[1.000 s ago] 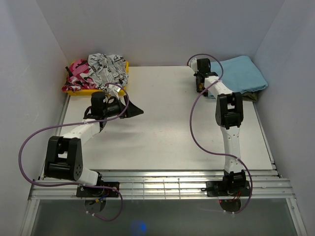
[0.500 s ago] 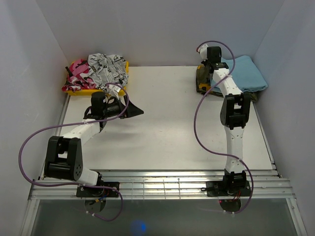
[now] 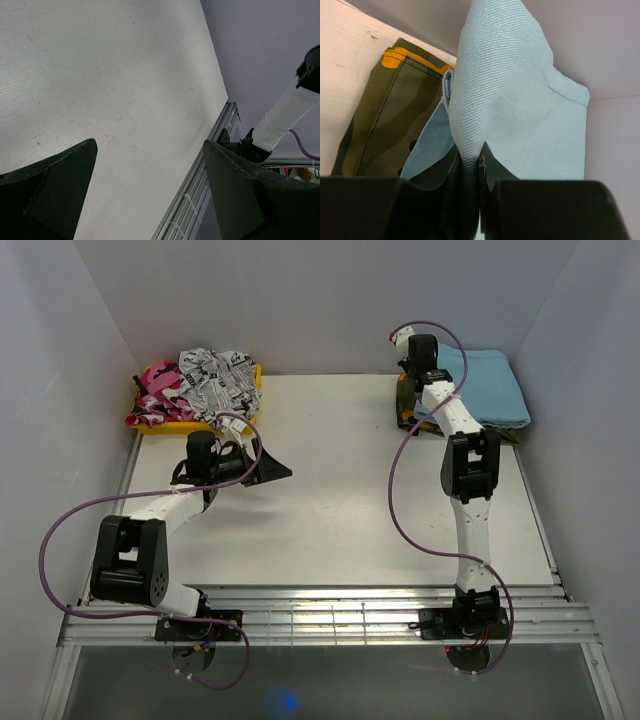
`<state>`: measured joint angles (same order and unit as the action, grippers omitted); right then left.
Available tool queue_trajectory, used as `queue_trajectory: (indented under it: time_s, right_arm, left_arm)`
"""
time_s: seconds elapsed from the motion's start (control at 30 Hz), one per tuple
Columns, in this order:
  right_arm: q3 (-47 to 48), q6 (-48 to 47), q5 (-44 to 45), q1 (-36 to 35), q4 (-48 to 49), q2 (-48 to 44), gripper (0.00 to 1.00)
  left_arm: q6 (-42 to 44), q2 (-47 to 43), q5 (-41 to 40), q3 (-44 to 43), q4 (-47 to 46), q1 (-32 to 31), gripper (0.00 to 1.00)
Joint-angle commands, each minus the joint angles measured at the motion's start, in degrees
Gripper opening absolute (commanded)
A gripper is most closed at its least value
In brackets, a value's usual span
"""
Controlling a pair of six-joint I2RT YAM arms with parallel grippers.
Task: Fold and stack the trousers
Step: Neatly place the folded trousers to the corner
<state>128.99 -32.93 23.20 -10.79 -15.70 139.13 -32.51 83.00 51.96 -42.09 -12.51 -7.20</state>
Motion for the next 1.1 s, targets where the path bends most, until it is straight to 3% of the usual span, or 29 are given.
queue_trajectory:
  time_s: [0.0, 0.07, 0.17, 0.2, 0.27, 0.43, 0.6, 0.67, 0.83, 0.93, 1.07]
  right_arm:
    - [1.79, 0.41, -1.67, -3.71, 11.04, 0.35, 0.08]
    - [1.79, 0.32, -0.53, -3.72, 11.92, 2.54, 0.08]
    - [1.01, 0.67, 0.35, -3.63, 12.72, 4.92, 0.48]
    - [0.48, 0.93, 0.35, -3.54, 12.63, 4.75, 0.72]
    - [-0.92, 1.98, -1.31, -3.63, 11.58, 3.61, 0.91]
    - [-4.44, 5.32, -8.5, -3.54, 5.61, -6.03, 0.9]
    - [-12.26, 8.93, -17.73, -1.01, -0.02, -21.49, 0.9]
    - [-13.76, 11.82, -25.28, 1.19, -5.46, -24.94, 0.9]
    - [-17.97, 16.84, -46.0, 13.05, -17.33, -36.54, 0.9]
    - [-27.97, 16.23, -56.29, 20.17, -21.29, -44.87, 0.9]
    - [-44.75, 10.44, -60.2, 25.98, -25.08, -55.87, 0.9]
  left_arm:
    - [-0.36, -0.12, 1.47, -0.1, -0.93, 0.35, 0.98]
    - [-0.53, -0.21, 1.38, -0.19, -0.5, 0.43, 0.98]
    - [-0.1, -0.73, 1.3, -0.71, 0.82, 0.35, 0.98]
    - [0.43, -0.91, 1.04, -1.15, 1.43, 0.35, 0.98]
    - [1.74, -1.17, 0.77, -2.29, 5.02, 0.43, 0.98]
    - [6.66, -1.53, -0.81, -9.57, 12.24, 0.35, 0.98]
    - [16.32, 0.93, -6.16, -22.14, 30.85, 0.52, 0.98]
    - [20.8, 2.43, -10.19, -28.1, 38.4, 1.57, 0.98]
    - [24.78, 1.2, -12.05, -33.49, 44.5, 7.11, 0.98]
    - [30.39, 3.65, -13.72, -39.2, 52.22, 9.84, 0.98]
    - [34.78, 6.38, -19.18, -41.42, 57.69, 10.19, 0.98]
